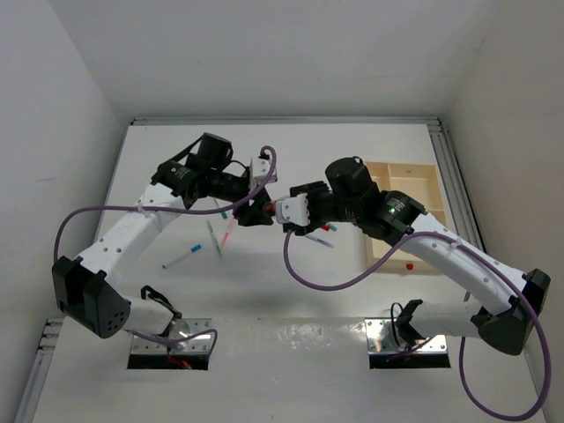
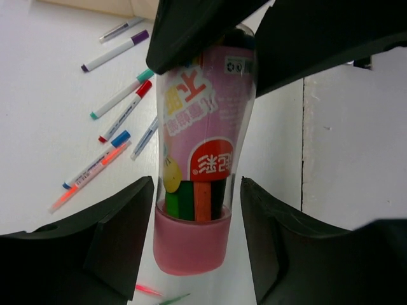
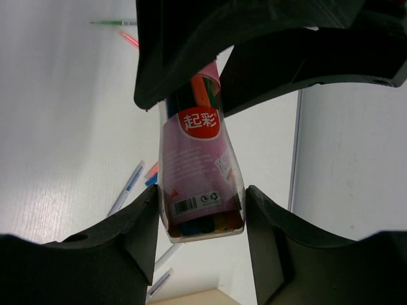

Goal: Sort the stationery into containers
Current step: Pass the stationery from the right arm to the left

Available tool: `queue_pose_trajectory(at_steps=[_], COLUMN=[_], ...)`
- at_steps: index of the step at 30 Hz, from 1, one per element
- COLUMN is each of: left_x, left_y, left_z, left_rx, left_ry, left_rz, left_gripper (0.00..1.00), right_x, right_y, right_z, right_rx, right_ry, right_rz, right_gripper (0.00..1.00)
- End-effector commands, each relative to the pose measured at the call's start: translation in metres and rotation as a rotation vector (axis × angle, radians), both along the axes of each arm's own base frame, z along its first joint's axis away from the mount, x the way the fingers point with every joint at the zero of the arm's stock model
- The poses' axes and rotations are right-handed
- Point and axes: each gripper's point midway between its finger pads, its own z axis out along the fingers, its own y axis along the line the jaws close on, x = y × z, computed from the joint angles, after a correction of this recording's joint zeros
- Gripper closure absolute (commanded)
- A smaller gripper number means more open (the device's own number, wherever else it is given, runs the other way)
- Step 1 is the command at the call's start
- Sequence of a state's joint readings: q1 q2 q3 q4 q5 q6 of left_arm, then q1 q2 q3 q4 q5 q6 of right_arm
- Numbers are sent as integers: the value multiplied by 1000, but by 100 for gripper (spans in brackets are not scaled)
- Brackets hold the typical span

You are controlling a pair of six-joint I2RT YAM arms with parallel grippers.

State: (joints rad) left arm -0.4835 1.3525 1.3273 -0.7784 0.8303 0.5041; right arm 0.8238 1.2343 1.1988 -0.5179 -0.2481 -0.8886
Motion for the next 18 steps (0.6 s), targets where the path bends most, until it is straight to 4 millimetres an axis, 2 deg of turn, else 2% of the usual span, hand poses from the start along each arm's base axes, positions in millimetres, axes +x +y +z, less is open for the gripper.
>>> queue_pose_trajectory(at_steps=[1, 3, 6, 7, 9, 10, 12, 15, 16, 17, 18], left_x=[-2, -4, -6, -7, -9, -9, -10, -9, -7, -5, 1], left_y=[-13, -16, -18, -18, -18, -18, -19, -20, -19, -19, -17], left_z=[17, 14, 10, 9, 7, 6, 7, 11, 14, 17, 24], left_rx=[-67, -58, -55, -53, -55, -56, -66, -93, -106, -123, -159], left_ry=[-38, -39, -31, -27, -17, -11, -1, 11, 13, 19, 24], left_rz=[-37, -44, -53, -57, -65, -67, -67, -48, -36, -26, 12], left_gripper=[38, 40, 50, 60, 73, 84, 95, 100, 100, 100, 100], right_x=[-7, -8, -8, -9, -7, -8, -4, -1, 5, 9, 14], right_y=[13, 15, 17, 18, 20, 21, 21, 21, 20, 18, 16], right_z=[40, 42, 47, 47, 54, 55, 61, 69, 77, 78, 83], right_rx=[107, 116, 131, 137, 166, 171, 200, 239, 282, 300, 331], right_ry=[-57, -56, -57, -56, -55, -51, -53, -54, -63, -61, -59], right_rz=[48, 54, 51, 52, 38, 36, 10, -19, -65, -98, -139], right_gripper=[100, 100, 100, 100, 100, 100, 100, 100, 100, 96, 73])
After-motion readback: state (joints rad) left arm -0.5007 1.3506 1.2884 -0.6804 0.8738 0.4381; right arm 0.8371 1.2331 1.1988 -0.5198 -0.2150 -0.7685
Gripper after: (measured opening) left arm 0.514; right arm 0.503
